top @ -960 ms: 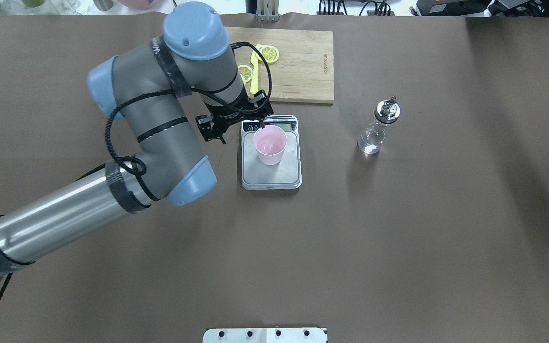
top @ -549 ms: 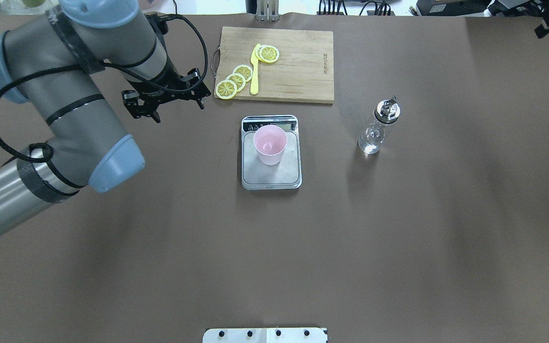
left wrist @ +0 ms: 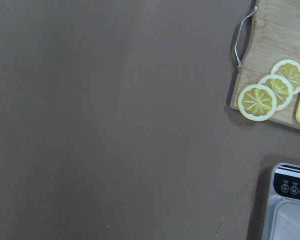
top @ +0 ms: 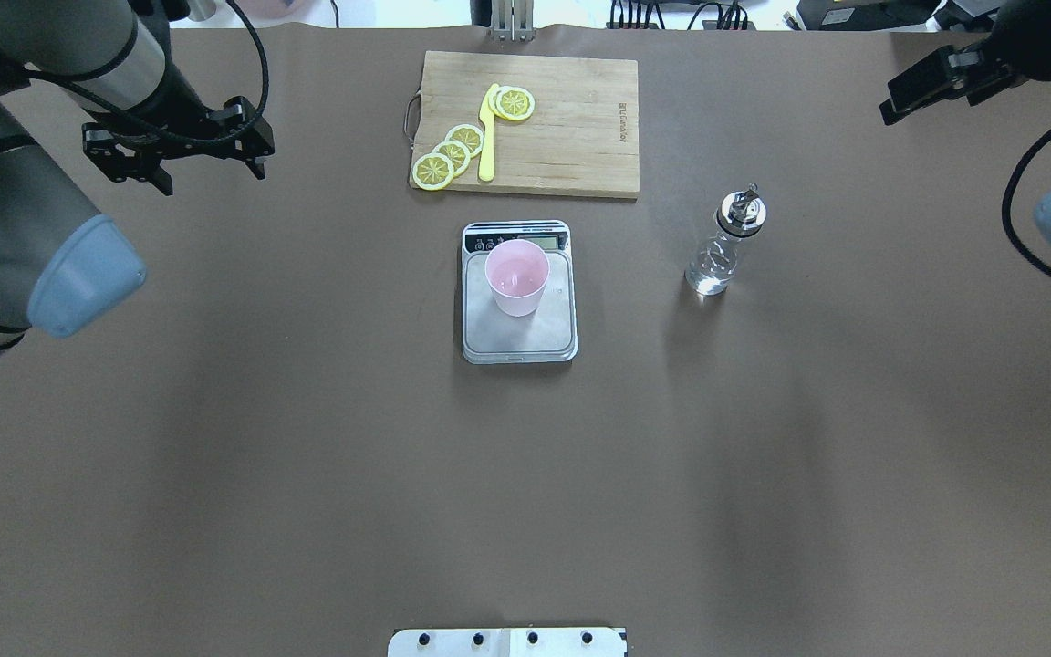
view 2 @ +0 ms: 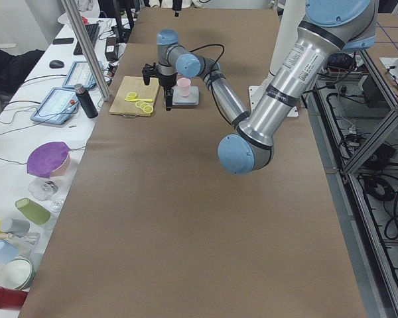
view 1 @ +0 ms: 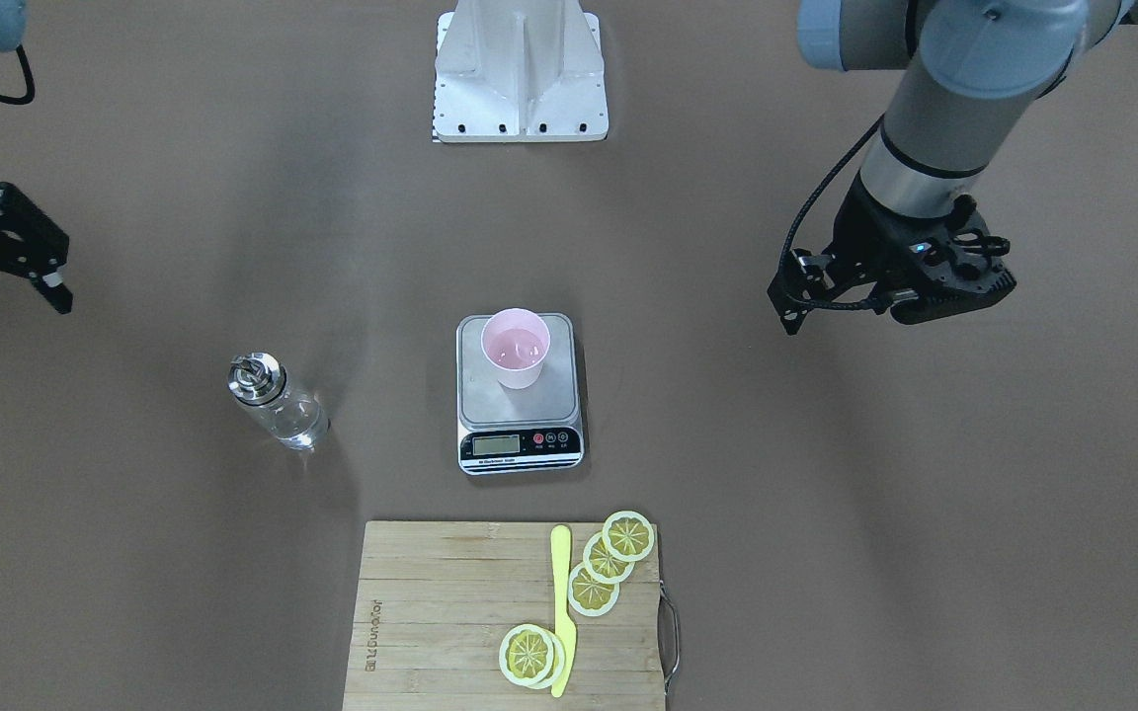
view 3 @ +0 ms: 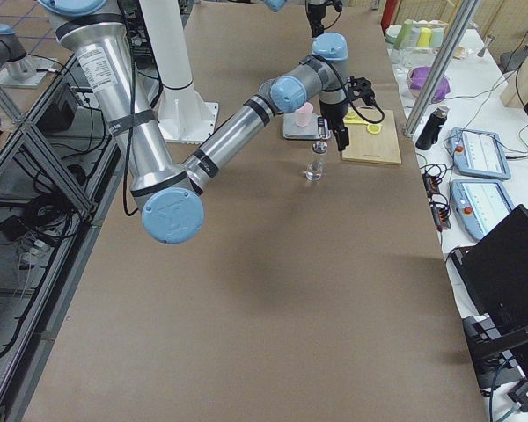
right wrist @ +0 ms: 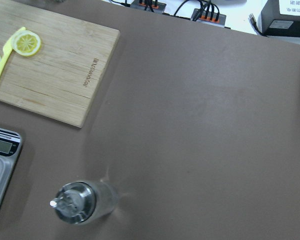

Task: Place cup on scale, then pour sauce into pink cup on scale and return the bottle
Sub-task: 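Move the right gripper to the glass sauce bottle and grasp it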

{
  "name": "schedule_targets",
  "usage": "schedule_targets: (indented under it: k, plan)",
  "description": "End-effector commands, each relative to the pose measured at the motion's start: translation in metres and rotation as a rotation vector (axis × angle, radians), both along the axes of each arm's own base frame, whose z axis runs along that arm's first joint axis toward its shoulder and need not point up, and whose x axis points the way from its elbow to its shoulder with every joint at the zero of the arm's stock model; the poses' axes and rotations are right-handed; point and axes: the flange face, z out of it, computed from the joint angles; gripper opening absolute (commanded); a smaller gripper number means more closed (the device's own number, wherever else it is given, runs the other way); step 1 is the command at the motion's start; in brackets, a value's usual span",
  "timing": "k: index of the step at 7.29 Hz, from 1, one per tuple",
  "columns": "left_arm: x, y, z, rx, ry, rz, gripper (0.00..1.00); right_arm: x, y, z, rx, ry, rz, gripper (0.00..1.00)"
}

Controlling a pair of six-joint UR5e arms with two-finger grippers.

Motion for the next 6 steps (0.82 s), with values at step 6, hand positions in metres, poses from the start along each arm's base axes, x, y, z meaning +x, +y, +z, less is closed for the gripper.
schedule_targets:
  k: [6]
  plan:
    - [-0.025, -0.002, 0.048, 0.023, -0.056, 0.057, 0.98, -0.175, 0.163, 0.095, 0.245, -0.058, 0.297, 1.0]
